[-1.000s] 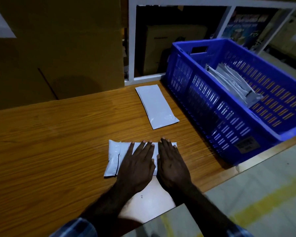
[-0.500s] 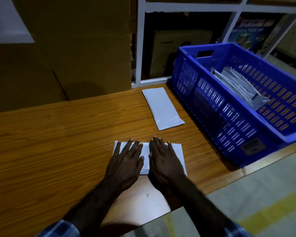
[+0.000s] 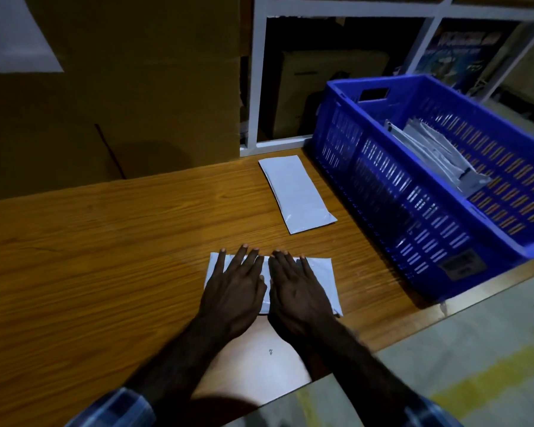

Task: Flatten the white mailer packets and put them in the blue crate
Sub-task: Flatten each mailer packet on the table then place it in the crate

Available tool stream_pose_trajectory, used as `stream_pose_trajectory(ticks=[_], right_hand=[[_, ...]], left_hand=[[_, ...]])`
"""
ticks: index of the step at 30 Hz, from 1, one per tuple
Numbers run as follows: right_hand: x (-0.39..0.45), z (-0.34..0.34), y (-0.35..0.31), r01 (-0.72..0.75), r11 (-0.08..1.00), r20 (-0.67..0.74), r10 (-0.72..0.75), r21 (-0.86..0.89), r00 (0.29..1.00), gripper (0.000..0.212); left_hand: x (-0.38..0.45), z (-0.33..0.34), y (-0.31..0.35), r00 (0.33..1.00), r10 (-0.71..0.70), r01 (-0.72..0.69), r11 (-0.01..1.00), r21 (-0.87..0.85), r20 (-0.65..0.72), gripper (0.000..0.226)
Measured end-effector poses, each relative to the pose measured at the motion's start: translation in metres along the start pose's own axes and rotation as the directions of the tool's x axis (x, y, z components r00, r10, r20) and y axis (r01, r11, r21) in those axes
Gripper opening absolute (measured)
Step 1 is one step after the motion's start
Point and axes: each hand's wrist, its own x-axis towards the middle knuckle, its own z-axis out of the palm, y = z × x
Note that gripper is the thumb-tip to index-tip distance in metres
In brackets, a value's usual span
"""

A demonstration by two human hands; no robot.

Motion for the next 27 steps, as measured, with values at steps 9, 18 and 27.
stream_pose_trajectory(ticks=[9, 18, 27], right_hand=[[-0.006, 0.008, -0.006, -0.041, 0.998, -0.034, 0.043, 0.038, 0.999, 0.051], [-0.021, -0.008, 0.018, -0.278, 0.96, 0.05, 0.277, 0.018, 0.96, 0.062], [-0.03, -0.016, 0.034, -0.365, 0.931, 0.08, 0.366, -0.031, 0.927, 0.065]], left_hand=[[-0.003, 0.011, 0.0, 0.998, -0.021, 0.025, 0.998, -0.063, 0.067, 0.066], [-0.016, 0.009, -0.017, 0.994, -0.107, 0.108, 0.984, -0.142, 0.015, 0.057], [-0.011, -0.003, -0.009, 0.989, -0.133, 0.139, 0.986, -0.088, 0.066, 0.073]])
